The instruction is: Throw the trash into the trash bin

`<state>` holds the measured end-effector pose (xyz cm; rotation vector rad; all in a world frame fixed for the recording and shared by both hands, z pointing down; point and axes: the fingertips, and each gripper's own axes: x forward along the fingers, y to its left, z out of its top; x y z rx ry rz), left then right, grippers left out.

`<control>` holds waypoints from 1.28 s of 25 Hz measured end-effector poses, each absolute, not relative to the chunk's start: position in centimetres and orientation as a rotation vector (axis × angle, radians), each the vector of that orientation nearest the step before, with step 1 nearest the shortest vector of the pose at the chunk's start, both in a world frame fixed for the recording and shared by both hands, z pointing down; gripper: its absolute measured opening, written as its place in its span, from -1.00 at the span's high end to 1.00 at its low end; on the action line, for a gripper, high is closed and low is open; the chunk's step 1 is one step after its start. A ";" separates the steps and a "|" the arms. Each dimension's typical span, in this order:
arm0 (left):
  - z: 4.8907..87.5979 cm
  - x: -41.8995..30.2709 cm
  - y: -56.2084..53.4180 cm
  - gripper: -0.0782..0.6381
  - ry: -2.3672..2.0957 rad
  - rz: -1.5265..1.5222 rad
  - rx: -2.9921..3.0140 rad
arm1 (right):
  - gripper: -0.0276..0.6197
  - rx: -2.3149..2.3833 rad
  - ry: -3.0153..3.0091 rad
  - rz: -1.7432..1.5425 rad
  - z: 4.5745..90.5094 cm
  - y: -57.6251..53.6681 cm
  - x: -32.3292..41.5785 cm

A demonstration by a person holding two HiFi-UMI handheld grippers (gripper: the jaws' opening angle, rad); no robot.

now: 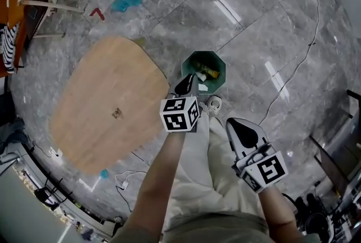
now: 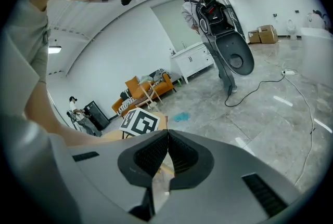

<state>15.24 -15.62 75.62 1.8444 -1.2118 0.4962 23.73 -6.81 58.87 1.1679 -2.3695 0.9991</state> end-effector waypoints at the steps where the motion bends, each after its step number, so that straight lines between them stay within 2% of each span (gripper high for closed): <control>1: 75.6 15.3 -15.6 0.68 -1.213 0.497 1.845 | 0.89 1.168 -2.370 1.000 58.9 -6.8 23.8; 4: 75.6 15.4 -15.5 0.67 -1.215 0.501 1.851 | 0.89 1.171 -2.373 1.001 58.9 -6.9 23.9; 8: 75.7 15.6 -15.2 0.33 -1.205 0.498 1.847 | 0.89 1.167 -2.377 1.010 59.0 -6.9 24.0; 13: 75.1 15.5 -15.1 0.17 -1.218 0.511 1.856 | 0.89 1.161 -2.382 1.015 58.9 -6.8 23.9; 28: 72.1 16.5 -13.4 0.17 -1.165 0.474 1.907 | 0.89 1.157 -2.415 0.970 57.2 -6.5 23.2; 32: 70.5 16.4 -13.2 0.39 -1.181 0.465 1.918 | 0.89 1.159 -2.437 0.940 56.3 -7.0 23.0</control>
